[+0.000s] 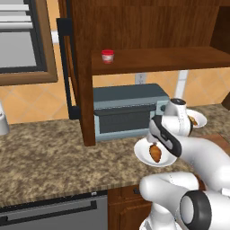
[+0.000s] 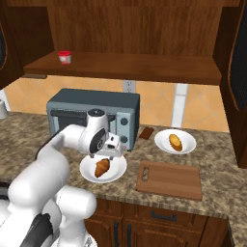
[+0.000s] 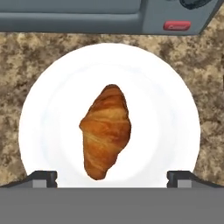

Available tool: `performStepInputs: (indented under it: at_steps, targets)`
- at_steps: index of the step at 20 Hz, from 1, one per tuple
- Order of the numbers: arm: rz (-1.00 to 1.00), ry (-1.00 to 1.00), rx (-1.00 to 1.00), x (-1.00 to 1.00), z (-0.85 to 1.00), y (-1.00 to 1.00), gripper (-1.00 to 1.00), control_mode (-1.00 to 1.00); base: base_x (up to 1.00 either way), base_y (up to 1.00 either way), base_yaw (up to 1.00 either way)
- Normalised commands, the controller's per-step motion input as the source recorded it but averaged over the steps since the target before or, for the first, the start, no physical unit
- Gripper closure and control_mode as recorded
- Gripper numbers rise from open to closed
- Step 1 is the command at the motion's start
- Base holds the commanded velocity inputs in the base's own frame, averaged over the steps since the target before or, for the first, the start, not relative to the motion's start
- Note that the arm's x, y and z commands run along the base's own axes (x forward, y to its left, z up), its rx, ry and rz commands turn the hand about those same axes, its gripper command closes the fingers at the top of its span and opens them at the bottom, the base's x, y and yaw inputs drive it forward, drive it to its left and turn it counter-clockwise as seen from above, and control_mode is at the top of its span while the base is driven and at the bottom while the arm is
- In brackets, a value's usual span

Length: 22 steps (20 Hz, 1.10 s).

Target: From the different types of pastries on the counter, select a croissant and place it on the cutting board. Then retrieve a jar of jam from the cabinet and place it alongside the croissant on the cutting board.

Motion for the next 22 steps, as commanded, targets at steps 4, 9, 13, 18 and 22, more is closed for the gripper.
performStepInputs:
  at_steps: [4,9,13,18,22]
  targets:
    - [0.0,0.0,0.0,0.12,-0.45,0.0,-1.0,-1.0,0.0,0.0,0.0]
    - [-0.01,0.0,0.0,0.21,-0.39,0.02,-1.0,-1.0,0.0,0.0,0.0]
    - [-0.03,0.0,0.0,0.31,-0.34,0.11,-1.0,-1.0,0.0,0.0,0.0]
    - [-0.03,0.0,0.0,0.3,-0.35,0.1,1.0,-1.0,0.0,0.0,0.0]
    - [-0.01,0.0,0.0,0.15,-0.34,0.01,1.0,-1.0,0.0,0.0,0.0]
